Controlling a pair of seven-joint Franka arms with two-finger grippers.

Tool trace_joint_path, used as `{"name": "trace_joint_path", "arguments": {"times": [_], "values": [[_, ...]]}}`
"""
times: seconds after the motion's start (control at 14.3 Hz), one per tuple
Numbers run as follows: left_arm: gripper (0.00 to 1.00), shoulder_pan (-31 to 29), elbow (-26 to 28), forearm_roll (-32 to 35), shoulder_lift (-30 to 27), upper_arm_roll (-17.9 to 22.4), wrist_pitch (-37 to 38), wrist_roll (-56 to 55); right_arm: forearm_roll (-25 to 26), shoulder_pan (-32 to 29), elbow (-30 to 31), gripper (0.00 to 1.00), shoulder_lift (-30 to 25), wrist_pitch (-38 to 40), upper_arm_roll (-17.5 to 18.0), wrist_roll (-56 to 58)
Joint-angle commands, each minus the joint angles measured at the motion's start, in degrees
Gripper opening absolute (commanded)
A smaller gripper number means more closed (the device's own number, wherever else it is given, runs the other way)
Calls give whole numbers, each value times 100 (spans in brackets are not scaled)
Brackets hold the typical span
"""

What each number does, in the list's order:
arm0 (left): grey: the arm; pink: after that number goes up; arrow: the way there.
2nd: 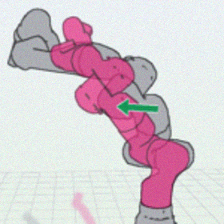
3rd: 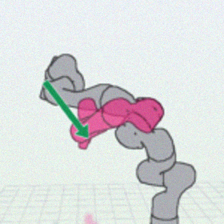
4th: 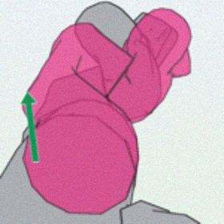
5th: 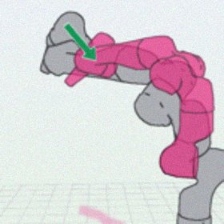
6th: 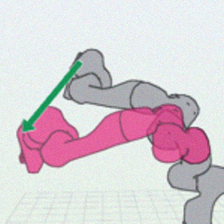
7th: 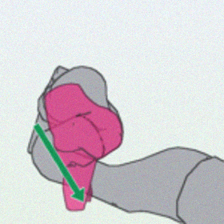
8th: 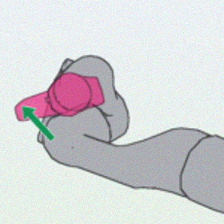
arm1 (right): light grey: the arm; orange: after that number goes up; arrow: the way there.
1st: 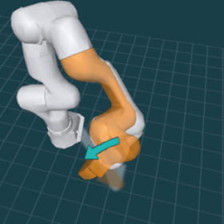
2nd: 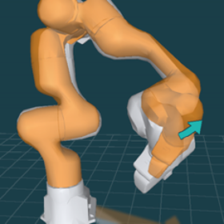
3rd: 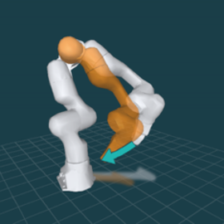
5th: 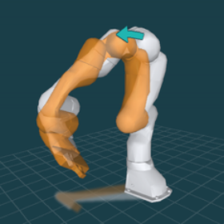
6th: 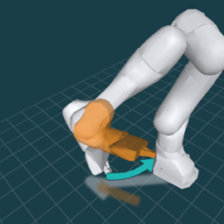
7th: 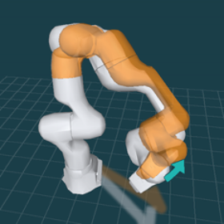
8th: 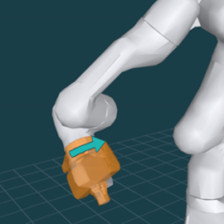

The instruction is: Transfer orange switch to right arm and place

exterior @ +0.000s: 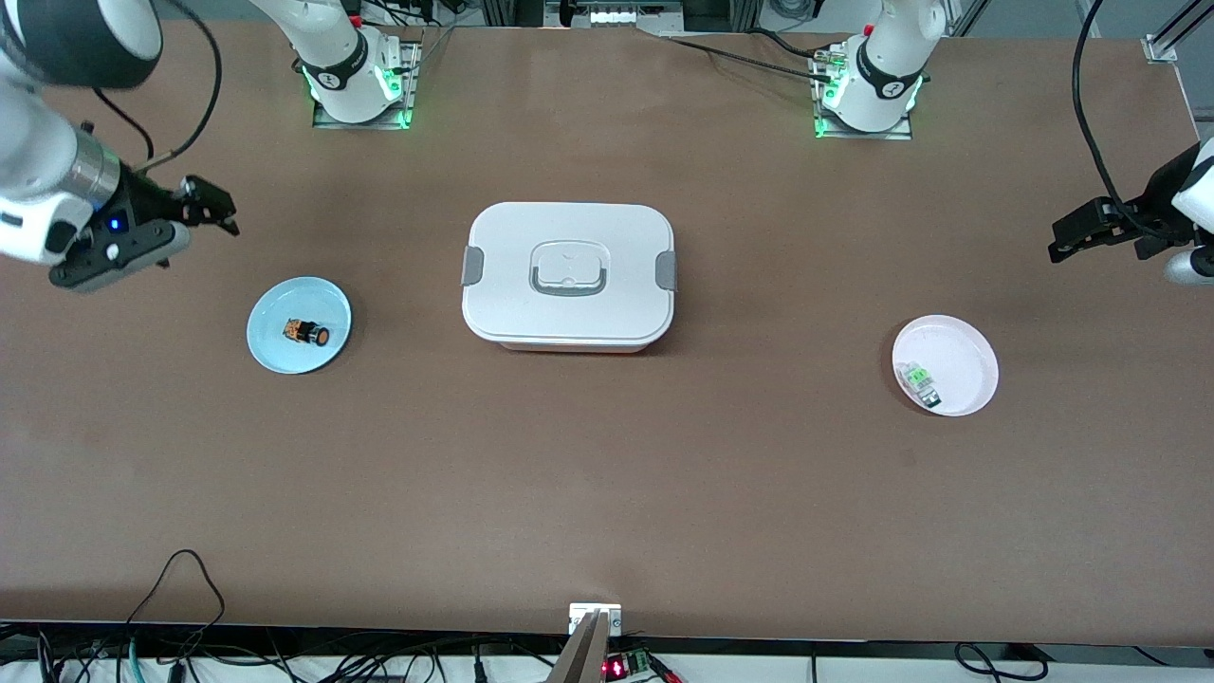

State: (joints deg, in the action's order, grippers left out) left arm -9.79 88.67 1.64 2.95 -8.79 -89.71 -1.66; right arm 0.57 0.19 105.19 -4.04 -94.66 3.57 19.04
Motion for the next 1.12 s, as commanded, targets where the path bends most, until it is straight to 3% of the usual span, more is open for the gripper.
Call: {"name": "trace_joint_path", "arguments": {"times": [0.0,0.14,0.49,0.84,1.05], "values": [[100,-23,1,-102,12,8,-38,149,40,-212,72,100,-395,308,118,-489],[100,-23,1,-103,12,8,-38,140,-4,-239,20,100,-405,343,56,-611],[100,-23,1,-103,12,35,-38,140,-31,-221,-586,100,-229,659,-49,-2718],[100,-23,1,-102,12,44,-38,140,-13,-212,-1218,100,139,589,-40,-2739],[100,-31,1,-103,30,52,-38,140,-22,-212,-1264,100,211,563,-49,-2320]]}}
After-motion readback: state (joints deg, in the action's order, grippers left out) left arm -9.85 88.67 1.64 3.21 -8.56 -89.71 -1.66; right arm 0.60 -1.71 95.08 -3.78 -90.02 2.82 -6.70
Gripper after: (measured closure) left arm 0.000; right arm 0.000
